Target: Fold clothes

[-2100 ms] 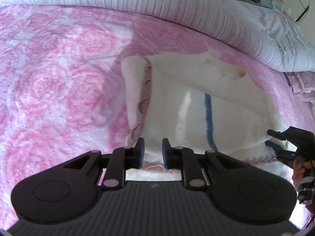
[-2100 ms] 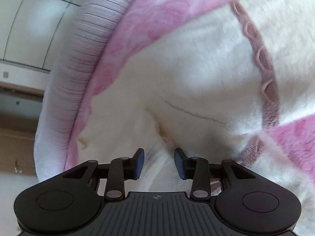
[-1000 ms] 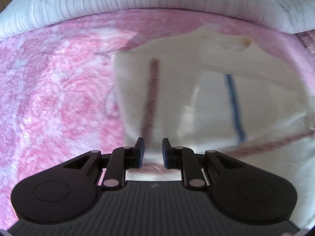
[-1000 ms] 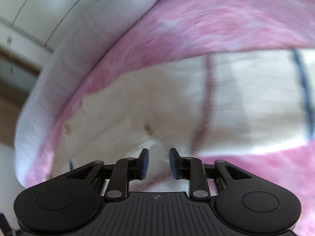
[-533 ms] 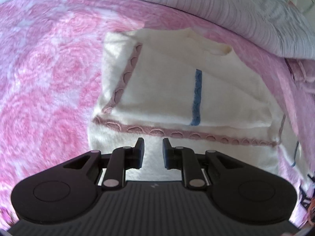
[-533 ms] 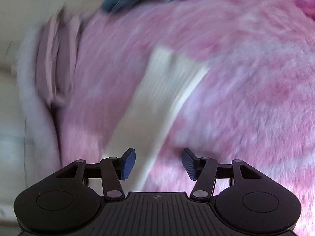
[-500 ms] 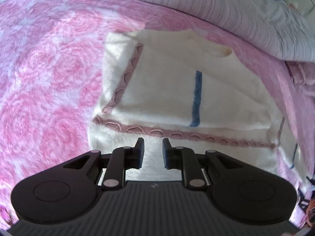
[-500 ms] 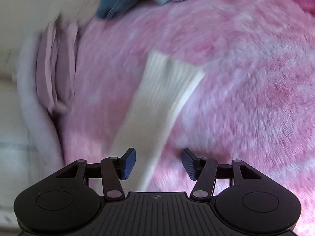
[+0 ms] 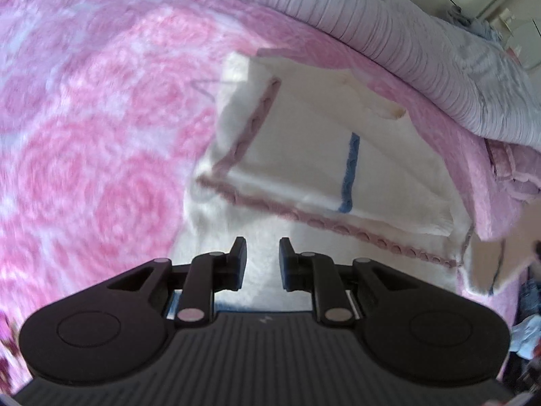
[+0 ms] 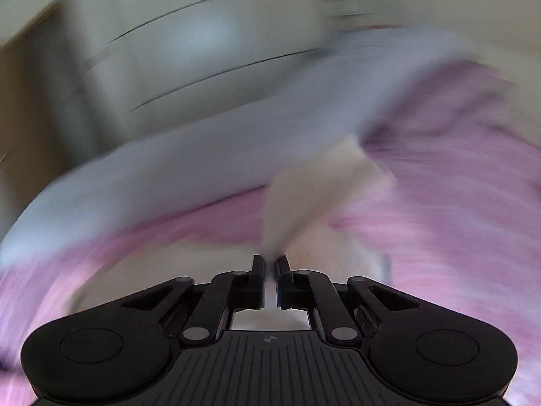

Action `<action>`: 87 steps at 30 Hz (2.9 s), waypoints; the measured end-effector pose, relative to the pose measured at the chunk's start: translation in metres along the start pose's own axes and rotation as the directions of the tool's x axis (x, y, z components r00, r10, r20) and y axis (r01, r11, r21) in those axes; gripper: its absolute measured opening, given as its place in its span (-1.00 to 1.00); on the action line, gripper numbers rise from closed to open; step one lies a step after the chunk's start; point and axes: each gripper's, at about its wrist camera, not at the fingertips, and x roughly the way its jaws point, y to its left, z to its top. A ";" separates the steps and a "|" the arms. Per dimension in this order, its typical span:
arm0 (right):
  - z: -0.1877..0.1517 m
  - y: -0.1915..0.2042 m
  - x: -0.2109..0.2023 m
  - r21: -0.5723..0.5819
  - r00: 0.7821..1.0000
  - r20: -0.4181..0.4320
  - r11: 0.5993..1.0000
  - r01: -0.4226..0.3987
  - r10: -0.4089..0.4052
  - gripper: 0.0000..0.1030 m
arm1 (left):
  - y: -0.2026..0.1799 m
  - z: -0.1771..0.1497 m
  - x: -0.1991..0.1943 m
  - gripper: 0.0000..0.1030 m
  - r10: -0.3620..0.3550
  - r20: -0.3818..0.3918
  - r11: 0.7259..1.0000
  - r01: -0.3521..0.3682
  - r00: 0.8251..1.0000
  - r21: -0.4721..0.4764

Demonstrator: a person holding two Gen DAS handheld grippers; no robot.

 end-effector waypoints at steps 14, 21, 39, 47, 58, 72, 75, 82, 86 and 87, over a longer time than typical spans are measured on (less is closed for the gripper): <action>-0.062 -0.018 0.063 0.132 0.836 -0.545 0.978 0.163 -0.066 -0.42 | -0.037 -0.030 0.072 -0.42 -0.269 -0.122 0.949 0.241 0.956 -0.203; -0.038 -0.090 0.042 0.241 0.849 -0.499 0.914 0.326 -0.171 -0.39 | -0.071 -0.012 0.121 -0.42 -0.249 -0.110 0.957 0.227 0.962 -0.180; -0.041 -0.104 0.068 0.295 0.855 -0.496 0.896 0.333 -0.155 -0.38 | -0.041 0.116 0.020 -0.91 -0.118 0.223 0.954 0.049 0.968 0.295; -0.034 -0.080 0.093 0.245 0.871 -0.473 0.929 0.276 -0.134 -0.38 | 0.005 0.087 0.064 -0.91 -0.036 0.139 0.972 0.002 0.990 0.235; -0.032 -0.033 0.135 0.008 0.891 -0.436 0.989 0.149 -0.130 -0.38 | 0.035 0.092 0.081 -0.88 -0.071 0.066 0.994 0.065 0.995 0.093; -0.045 -0.005 0.145 -0.392 0.912 -0.351 0.918 0.065 -0.214 -0.22 | 0.036 0.094 0.069 -0.87 -0.112 0.071 0.993 0.109 0.991 0.048; -0.042 -0.012 0.145 -0.377 0.917 -0.344 0.924 0.062 -0.202 -0.28 | 0.037 0.094 0.072 -0.89 -0.109 0.057 0.993 0.106 0.992 0.050; -0.033 -0.027 0.144 -0.338 0.926 -0.336 0.940 0.051 -0.171 -0.57 | 0.018 0.089 0.075 -0.87 -0.092 0.033 0.980 0.084 0.995 0.178; -0.022 -0.032 0.141 -0.305 0.925 -0.351 0.952 0.036 -0.147 -0.51 | 0.012 0.085 0.086 -0.85 -0.020 0.047 0.973 0.009 0.999 0.229; -0.019 -0.034 0.141 -0.297 0.924 -0.355 0.954 0.032 -0.142 -0.45 | 0.009 0.085 0.081 -0.85 -0.018 0.075 0.967 -0.001 0.997 0.253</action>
